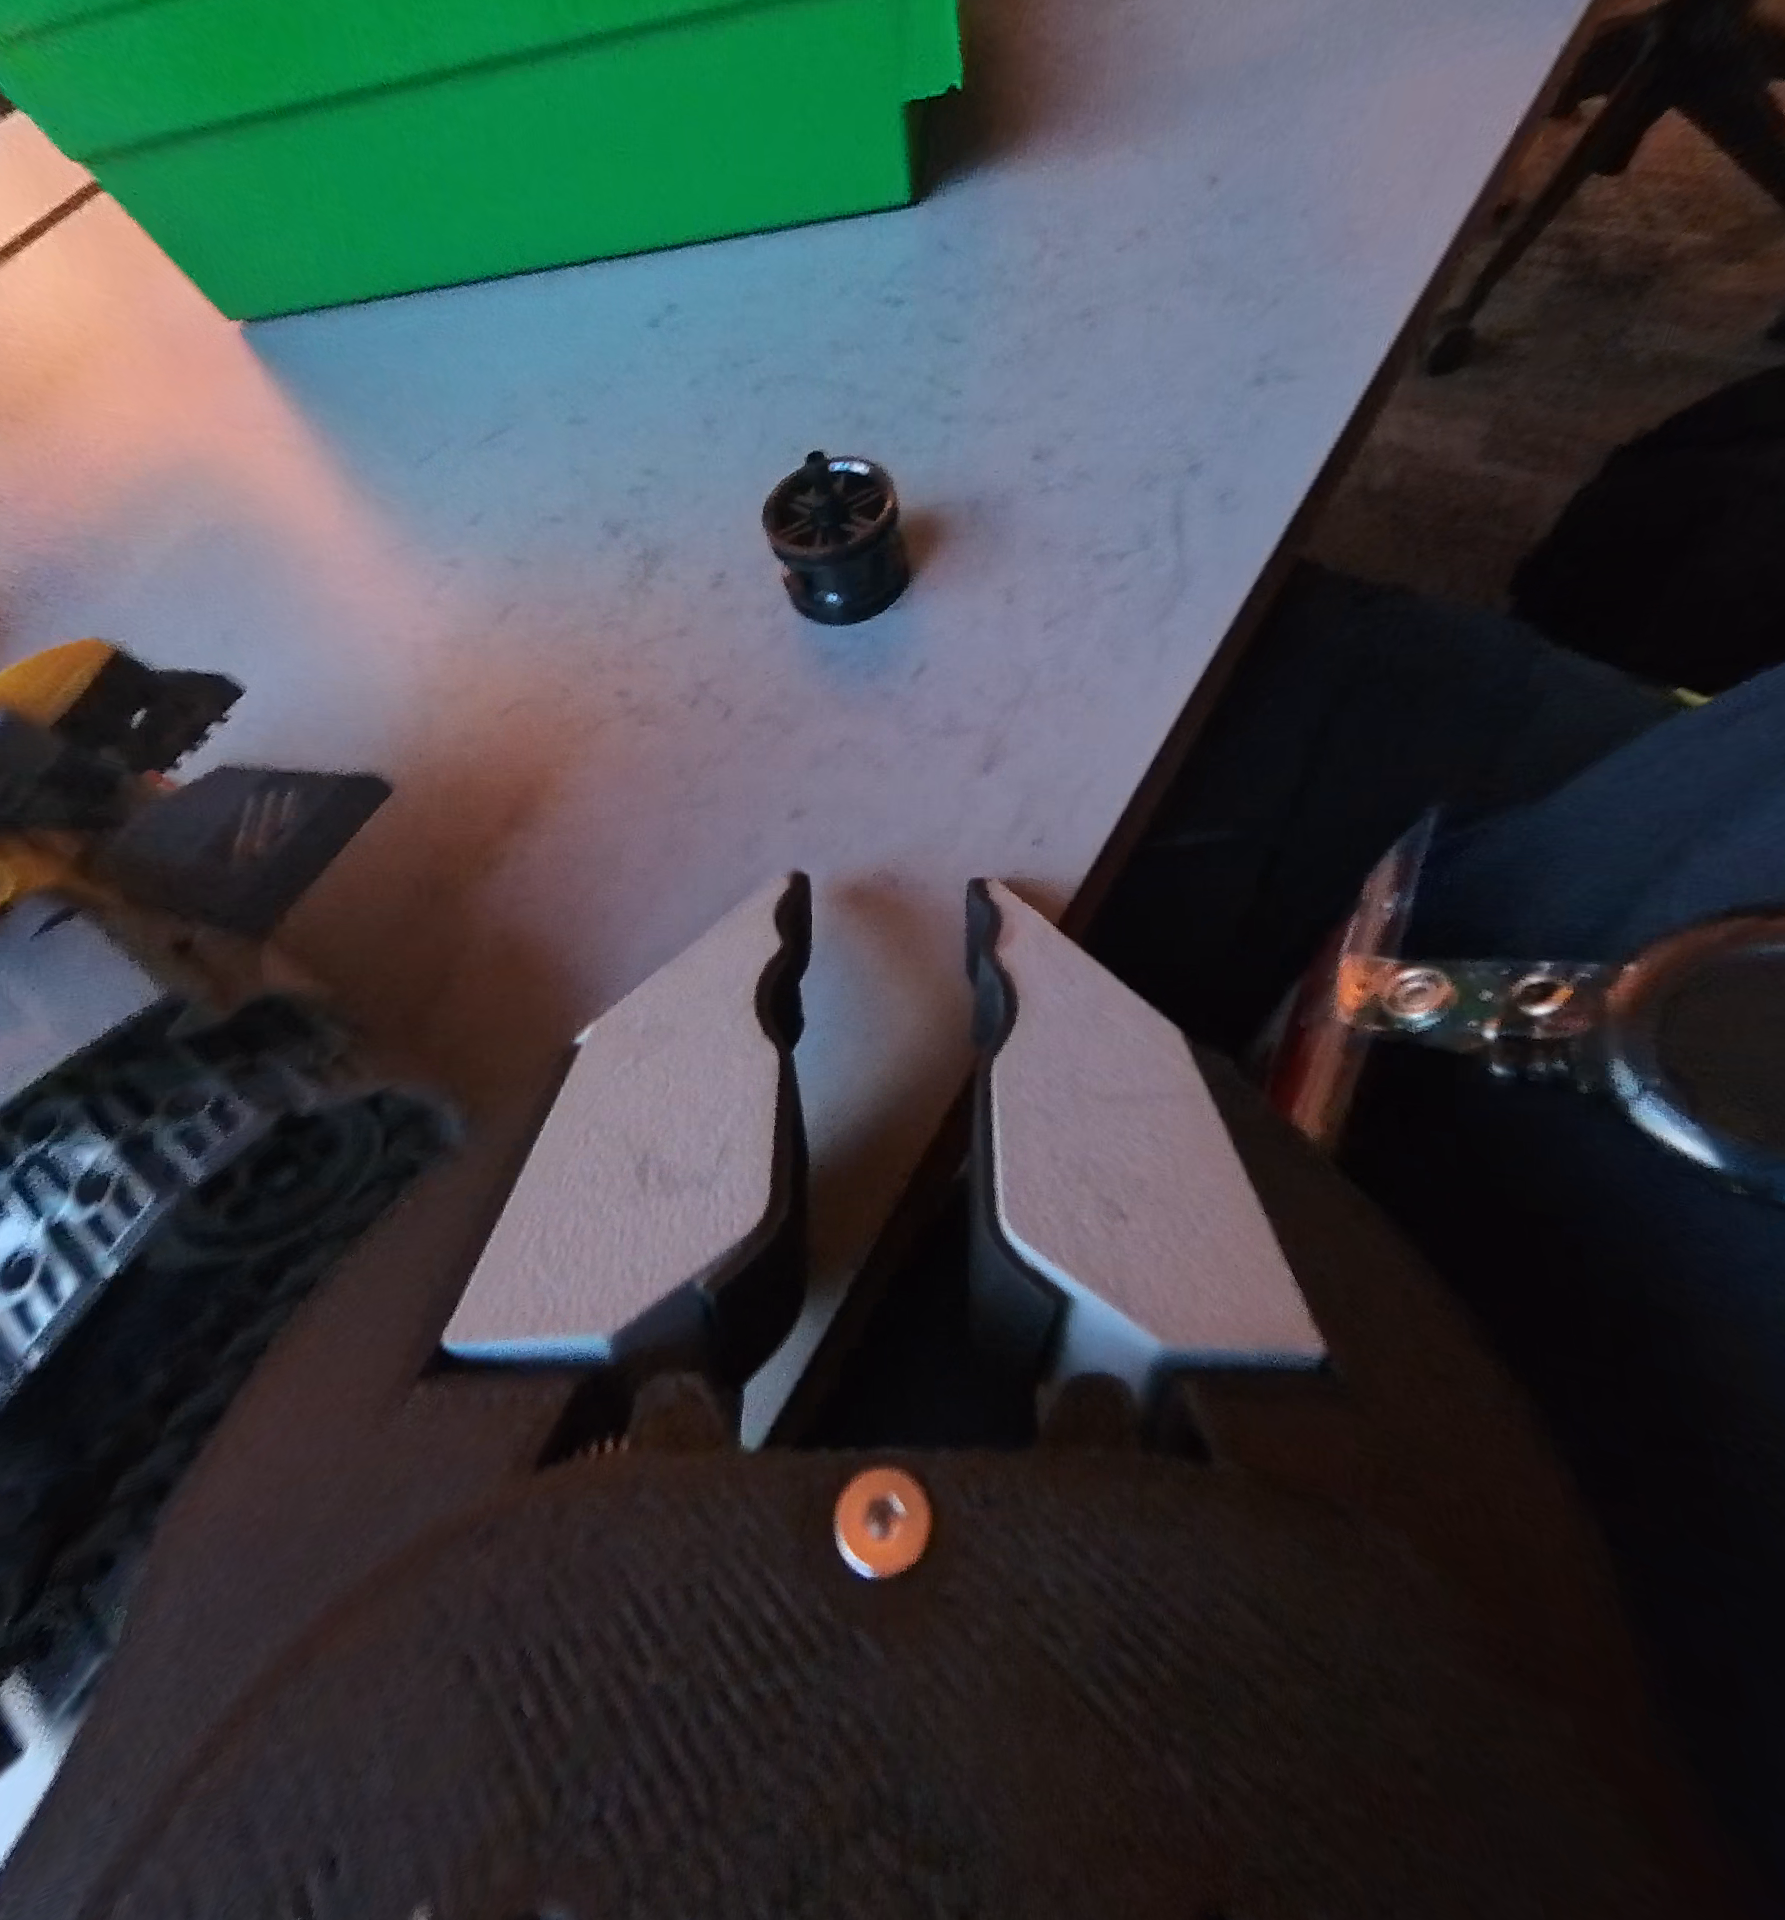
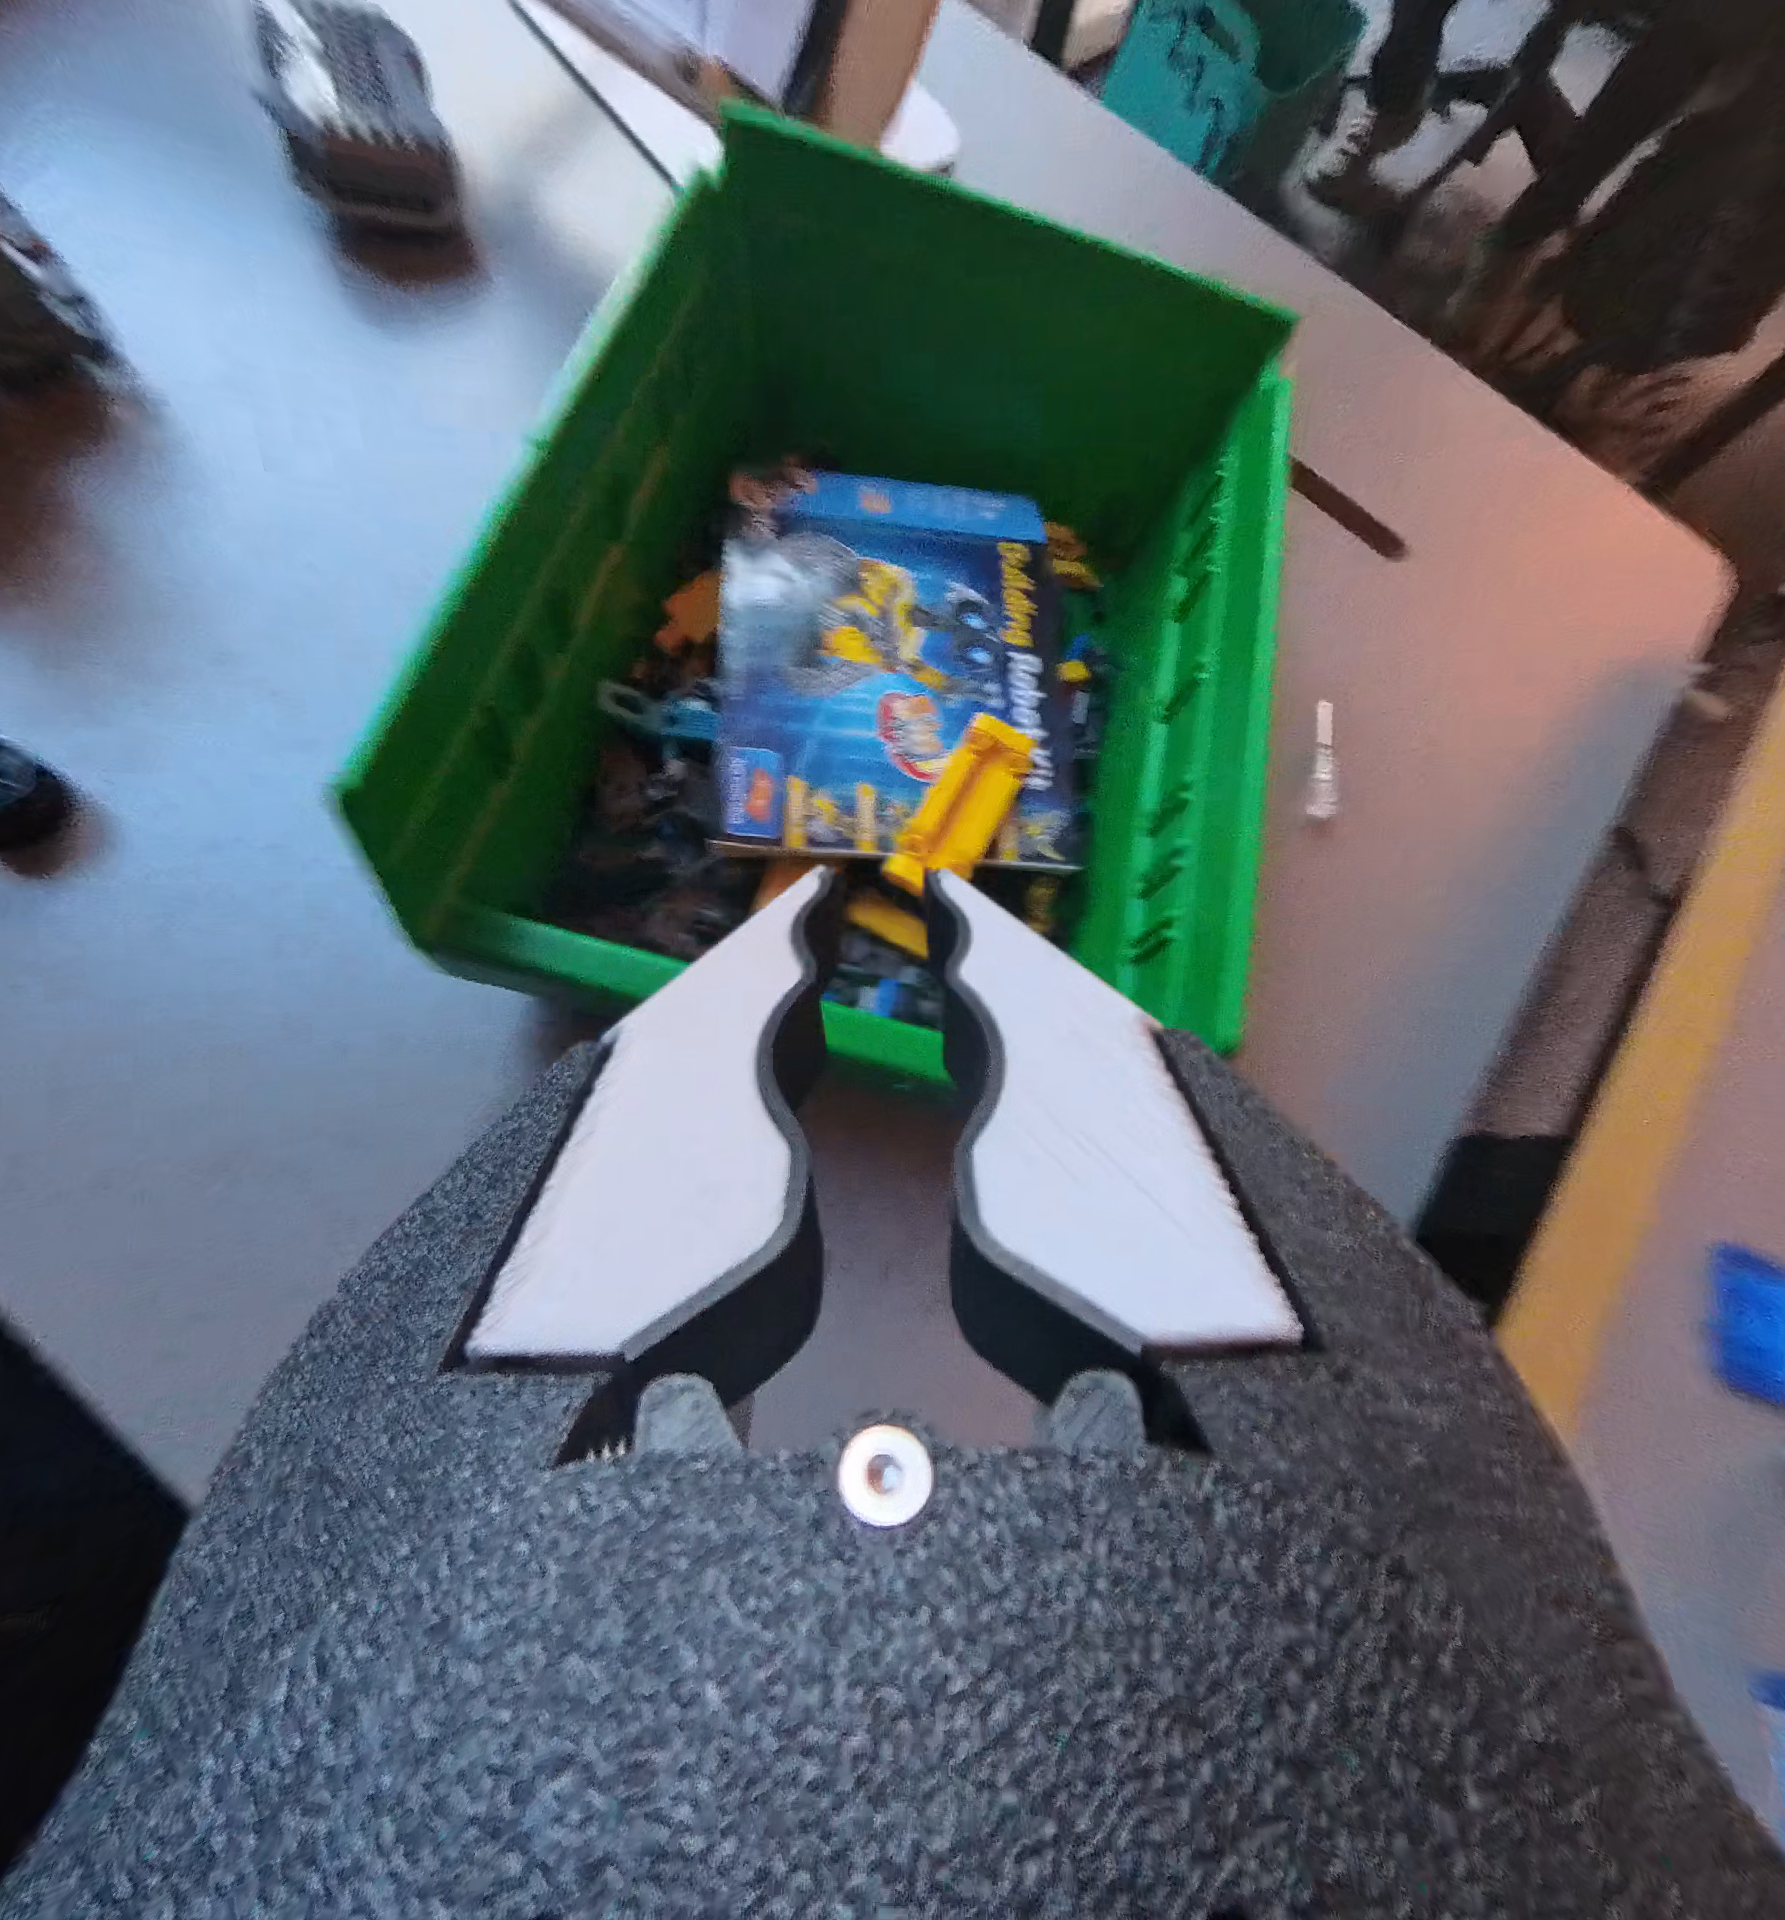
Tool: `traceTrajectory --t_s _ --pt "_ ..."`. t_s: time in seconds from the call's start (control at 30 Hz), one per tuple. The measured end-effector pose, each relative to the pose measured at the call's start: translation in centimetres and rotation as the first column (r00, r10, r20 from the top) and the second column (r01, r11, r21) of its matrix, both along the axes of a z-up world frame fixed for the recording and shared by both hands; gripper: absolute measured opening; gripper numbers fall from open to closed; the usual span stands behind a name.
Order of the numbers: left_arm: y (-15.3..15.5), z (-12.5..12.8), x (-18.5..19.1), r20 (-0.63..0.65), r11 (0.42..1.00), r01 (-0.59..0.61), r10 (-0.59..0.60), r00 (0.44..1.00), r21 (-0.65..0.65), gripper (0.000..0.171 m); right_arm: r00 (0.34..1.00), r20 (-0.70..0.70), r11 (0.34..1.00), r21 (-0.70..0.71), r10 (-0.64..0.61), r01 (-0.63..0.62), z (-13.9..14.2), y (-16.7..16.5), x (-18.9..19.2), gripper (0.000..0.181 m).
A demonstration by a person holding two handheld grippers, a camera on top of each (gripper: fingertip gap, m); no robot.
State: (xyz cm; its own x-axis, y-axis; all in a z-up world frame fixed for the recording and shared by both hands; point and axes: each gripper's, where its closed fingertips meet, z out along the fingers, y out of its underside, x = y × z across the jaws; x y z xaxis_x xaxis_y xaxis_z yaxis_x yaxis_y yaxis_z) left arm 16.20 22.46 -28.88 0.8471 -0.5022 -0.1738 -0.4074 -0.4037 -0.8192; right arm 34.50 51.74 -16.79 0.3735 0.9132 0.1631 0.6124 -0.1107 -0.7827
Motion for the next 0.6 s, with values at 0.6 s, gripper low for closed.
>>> traceTrajectory --t_s 0.6 --pt "1.2 0.4 1.8 0.089 0.997 0.074 -0.074 0.993 0.002 0.028 0.61 0.773 0.981 -0.189 0.174 -0.04 -13.1 8.4 -1.3 0.005"
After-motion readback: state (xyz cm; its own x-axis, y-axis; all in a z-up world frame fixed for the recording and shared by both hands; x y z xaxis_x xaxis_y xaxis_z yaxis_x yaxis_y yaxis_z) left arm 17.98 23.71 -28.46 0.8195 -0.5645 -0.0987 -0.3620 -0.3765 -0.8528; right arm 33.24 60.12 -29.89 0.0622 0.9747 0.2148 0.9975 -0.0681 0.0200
